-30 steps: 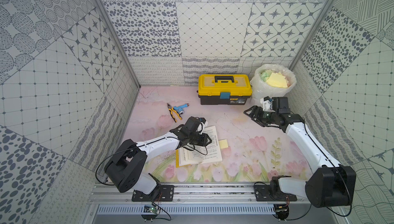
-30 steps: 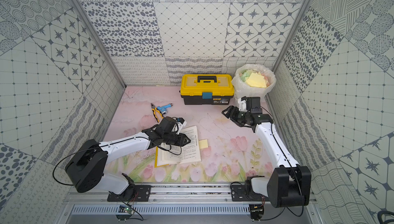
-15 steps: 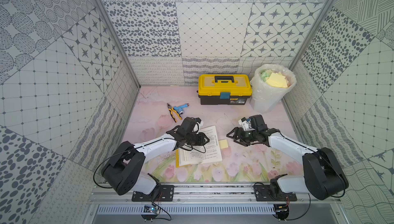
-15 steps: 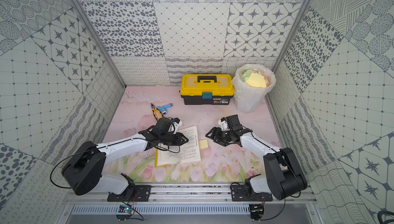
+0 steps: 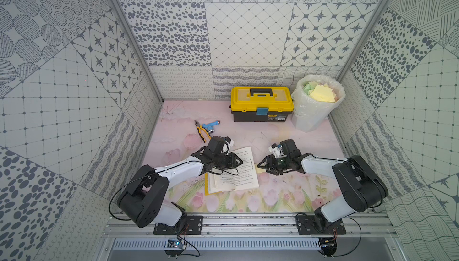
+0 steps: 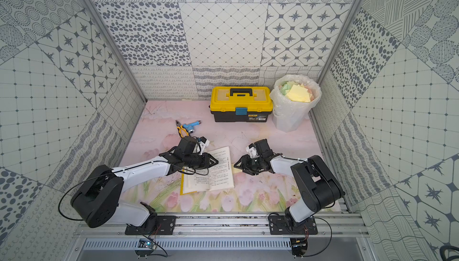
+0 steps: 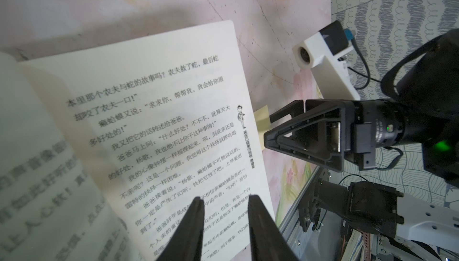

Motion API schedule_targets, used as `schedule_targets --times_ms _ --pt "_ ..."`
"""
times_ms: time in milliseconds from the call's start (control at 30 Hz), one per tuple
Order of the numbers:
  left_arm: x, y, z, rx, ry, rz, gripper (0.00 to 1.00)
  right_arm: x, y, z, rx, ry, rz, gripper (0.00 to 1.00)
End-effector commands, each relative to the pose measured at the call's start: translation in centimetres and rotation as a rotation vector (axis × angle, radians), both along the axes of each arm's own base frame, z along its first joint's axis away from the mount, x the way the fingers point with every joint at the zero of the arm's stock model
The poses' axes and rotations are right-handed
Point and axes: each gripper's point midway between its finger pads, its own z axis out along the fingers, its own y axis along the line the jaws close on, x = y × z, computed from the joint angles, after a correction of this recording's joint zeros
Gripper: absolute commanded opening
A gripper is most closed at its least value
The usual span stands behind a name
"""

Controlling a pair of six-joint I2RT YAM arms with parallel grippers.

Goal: Peel off the used sticky note
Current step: Turn the page of the book at the center of the board.

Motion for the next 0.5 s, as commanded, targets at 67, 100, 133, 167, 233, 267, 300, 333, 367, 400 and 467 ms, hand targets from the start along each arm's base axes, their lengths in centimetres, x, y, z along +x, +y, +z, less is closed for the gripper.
schedule_targets --times_ms 67,100,133,167,233,267,300,333,367,400,467 --pt "0.4 -0.5 2.5 -0.085 -0.033 -0.011 0.34 0.4 1.4 2.1 0.054 -0.068 0.022 0.32" --pt "0.5 -0.4 2.7 -0.087 -0.037 -0.010 0.34 0.4 1.6 2.3 0.052 -0.074 0.026 0.27" --pt "0.5 -0.4 3.0 -0.090 -0.042 -0.010 0.34 0.3 1.8 2.6 0.051 -0.079 0.032 0.23" --pt "0.5 -0.4 3.2 -0.092 -0.045 -0.008 0.34 0.3 2.0 2.9 0.048 -0.085 0.036 0.20" --pt "0.5 -0.3 3.7 -0.095 -0.052 -0.009 0.34 0.2 2.3 3.3 0.040 -0.094 0.045 0.13" --pt "0.4 -0.3 4.0 -0.094 -0.054 -0.010 0.34 0.1 2.5 3.5 0.038 -0.100 0.052 0.10" --pt "0.4 -0.2 4.3 -0.097 -0.058 -0.010 0.34 0.1 2.7 3.7 0.039 -0.104 0.056 0.08" --pt "0.3 -0.2 4.5 -0.098 -0.062 -0.011 0.34 -0.1 3.0 3.9 0.038 -0.106 0.063 0.07" --pt "0.3 -0.2 4.9 -0.101 -0.071 -0.011 0.35 -0.1 3.3 4.2 0.037 -0.114 0.068 0.07" --pt "0.3 -0.2 5.3 -0.103 -0.080 -0.015 0.35 -0.2 3.5 4.5 0.036 -0.123 0.076 0.06" --pt "0.1 0.0 5.9 -0.097 -0.083 -0.016 0.36 -0.3 4.0 5.1 0.039 -0.134 0.087 0.05"
